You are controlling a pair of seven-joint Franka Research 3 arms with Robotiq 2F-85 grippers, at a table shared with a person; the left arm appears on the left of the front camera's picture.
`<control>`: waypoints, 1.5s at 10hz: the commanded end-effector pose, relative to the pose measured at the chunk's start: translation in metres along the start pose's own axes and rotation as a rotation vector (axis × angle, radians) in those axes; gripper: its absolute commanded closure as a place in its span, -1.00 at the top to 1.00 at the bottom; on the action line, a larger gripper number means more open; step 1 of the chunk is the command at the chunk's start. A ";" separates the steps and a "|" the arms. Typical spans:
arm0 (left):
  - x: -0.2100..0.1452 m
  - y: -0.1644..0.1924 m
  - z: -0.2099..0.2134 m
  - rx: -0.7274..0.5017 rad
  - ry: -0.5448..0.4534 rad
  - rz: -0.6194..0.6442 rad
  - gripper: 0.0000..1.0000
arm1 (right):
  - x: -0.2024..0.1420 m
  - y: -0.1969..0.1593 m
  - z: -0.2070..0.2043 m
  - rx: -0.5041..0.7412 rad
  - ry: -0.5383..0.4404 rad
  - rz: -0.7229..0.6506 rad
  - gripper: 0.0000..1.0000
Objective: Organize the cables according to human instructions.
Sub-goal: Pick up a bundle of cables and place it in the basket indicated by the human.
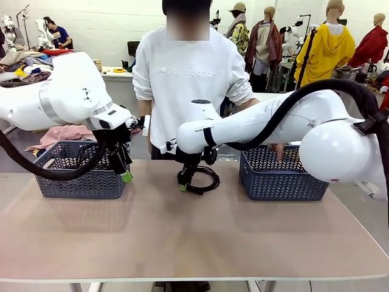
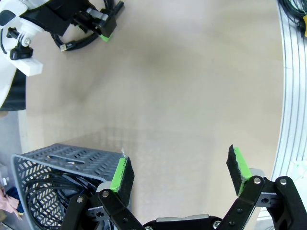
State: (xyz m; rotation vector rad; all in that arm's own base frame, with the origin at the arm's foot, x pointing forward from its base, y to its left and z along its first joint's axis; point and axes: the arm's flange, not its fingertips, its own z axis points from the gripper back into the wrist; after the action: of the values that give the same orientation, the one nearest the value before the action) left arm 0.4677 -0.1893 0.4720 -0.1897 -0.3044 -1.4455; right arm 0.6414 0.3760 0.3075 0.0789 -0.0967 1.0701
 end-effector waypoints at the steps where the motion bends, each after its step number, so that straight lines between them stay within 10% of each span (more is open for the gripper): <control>1: -0.002 0.000 0.001 0.002 0.000 0.001 1.00 | 0.007 -0.002 -0.001 -0.025 0.017 -0.031 -0.34; 2: -0.002 0.000 0.001 0.002 0.000 0.001 1.00 | 0.006 -0.002 -0.002 -0.024 0.019 -0.033 -0.13; 3: -0.002 0.000 0.001 0.002 0.000 0.001 1.00 | 0.006 -0.002 0.001 -0.023 0.013 -0.036 -0.72; 4: -0.002 0.000 0.001 0.002 0.000 0.001 1.00 | 0.007 -0.002 0.005 -0.022 0.005 -0.036 -0.52; 5: -0.002 0.000 0.001 0.002 0.000 0.001 1.00 | 0.007 -0.001 0.007 -0.011 0.006 -0.036 -1.00; 10: -0.002 0.000 0.001 0.002 0.000 0.001 1.00 | -0.008 0.005 0.041 0.001 0.001 0.022 -1.00; 15: -0.002 0.000 0.001 0.002 0.000 0.001 1.00 | -0.083 -0.013 0.142 0.100 -0.066 0.478 -1.00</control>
State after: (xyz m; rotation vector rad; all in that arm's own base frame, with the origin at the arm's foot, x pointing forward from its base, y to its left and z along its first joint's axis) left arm 0.4677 -0.1891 0.4720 -0.1897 -0.3044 -1.4452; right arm 0.6263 0.3120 0.4300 0.1157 -0.1729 1.4302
